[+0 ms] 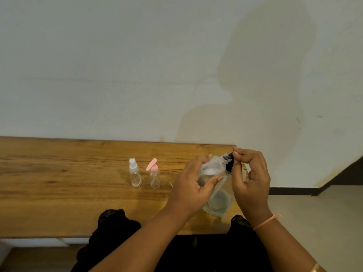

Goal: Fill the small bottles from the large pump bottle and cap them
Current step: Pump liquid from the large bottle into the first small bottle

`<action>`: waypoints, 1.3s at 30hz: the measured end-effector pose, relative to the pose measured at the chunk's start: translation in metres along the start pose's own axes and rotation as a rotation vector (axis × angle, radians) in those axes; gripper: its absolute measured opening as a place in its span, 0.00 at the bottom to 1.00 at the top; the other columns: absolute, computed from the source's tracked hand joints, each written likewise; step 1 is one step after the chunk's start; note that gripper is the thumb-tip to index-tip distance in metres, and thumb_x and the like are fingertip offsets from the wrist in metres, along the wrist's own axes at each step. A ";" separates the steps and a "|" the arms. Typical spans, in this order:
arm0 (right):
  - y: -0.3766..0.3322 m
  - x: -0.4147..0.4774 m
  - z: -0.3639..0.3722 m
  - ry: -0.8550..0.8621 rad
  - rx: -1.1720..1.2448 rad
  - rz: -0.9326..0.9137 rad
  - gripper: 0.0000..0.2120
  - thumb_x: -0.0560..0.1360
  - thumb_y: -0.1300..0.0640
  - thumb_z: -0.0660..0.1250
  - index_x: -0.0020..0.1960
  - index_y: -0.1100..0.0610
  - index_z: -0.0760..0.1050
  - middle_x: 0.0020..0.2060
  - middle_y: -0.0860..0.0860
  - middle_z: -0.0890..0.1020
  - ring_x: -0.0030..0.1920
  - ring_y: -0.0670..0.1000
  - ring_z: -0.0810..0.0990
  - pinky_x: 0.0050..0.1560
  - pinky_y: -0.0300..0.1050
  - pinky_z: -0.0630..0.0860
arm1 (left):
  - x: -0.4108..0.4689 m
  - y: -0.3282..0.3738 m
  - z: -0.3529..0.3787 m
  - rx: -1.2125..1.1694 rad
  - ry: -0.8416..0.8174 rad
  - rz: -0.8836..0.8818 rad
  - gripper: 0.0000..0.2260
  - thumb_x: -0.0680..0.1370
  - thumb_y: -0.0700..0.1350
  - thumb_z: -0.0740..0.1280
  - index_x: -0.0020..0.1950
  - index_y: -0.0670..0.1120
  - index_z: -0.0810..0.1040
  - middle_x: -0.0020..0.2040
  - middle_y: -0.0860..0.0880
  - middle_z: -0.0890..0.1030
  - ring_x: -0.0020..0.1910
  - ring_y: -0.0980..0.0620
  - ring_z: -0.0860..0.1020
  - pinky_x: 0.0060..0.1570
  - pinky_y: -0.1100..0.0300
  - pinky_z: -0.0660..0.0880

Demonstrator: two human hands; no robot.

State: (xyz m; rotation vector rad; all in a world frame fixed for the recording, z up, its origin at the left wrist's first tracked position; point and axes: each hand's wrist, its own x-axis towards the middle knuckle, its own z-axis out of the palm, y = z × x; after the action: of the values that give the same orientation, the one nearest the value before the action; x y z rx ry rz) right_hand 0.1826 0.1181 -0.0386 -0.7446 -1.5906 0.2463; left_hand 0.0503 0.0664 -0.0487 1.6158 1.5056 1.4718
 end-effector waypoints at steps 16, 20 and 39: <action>-0.006 0.002 0.005 0.015 0.022 0.013 0.07 0.74 0.65 0.59 0.47 0.59 0.74 0.46 0.51 0.75 0.53 0.38 0.75 0.54 0.32 0.72 | 0.001 0.002 0.000 -0.039 0.019 0.013 0.16 0.73 0.52 0.72 0.57 0.59 0.71 0.56 0.53 0.78 0.54 0.59 0.76 0.44 0.74 0.72; -0.004 -0.001 0.002 -0.012 0.013 0.011 0.07 0.74 0.65 0.59 0.47 0.61 0.75 0.46 0.52 0.76 0.53 0.38 0.75 0.54 0.31 0.72 | 0.000 0.001 -0.001 -0.014 0.007 0.009 0.15 0.73 0.52 0.72 0.55 0.60 0.69 0.56 0.53 0.78 0.52 0.60 0.76 0.42 0.75 0.71; -0.009 -0.001 0.003 -0.002 0.001 0.033 0.08 0.74 0.64 0.58 0.46 0.63 0.75 0.46 0.52 0.76 0.53 0.37 0.75 0.53 0.30 0.72 | -0.001 0.004 -0.001 0.000 0.021 0.025 0.16 0.72 0.58 0.69 0.58 0.60 0.70 0.54 0.55 0.78 0.47 0.56 0.78 0.42 0.65 0.77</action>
State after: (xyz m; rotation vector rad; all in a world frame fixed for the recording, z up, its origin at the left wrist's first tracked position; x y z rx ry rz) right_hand 0.1772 0.1116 -0.0347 -0.7707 -1.5809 0.2718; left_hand 0.0509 0.0639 -0.0449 1.6299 1.5017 1.5067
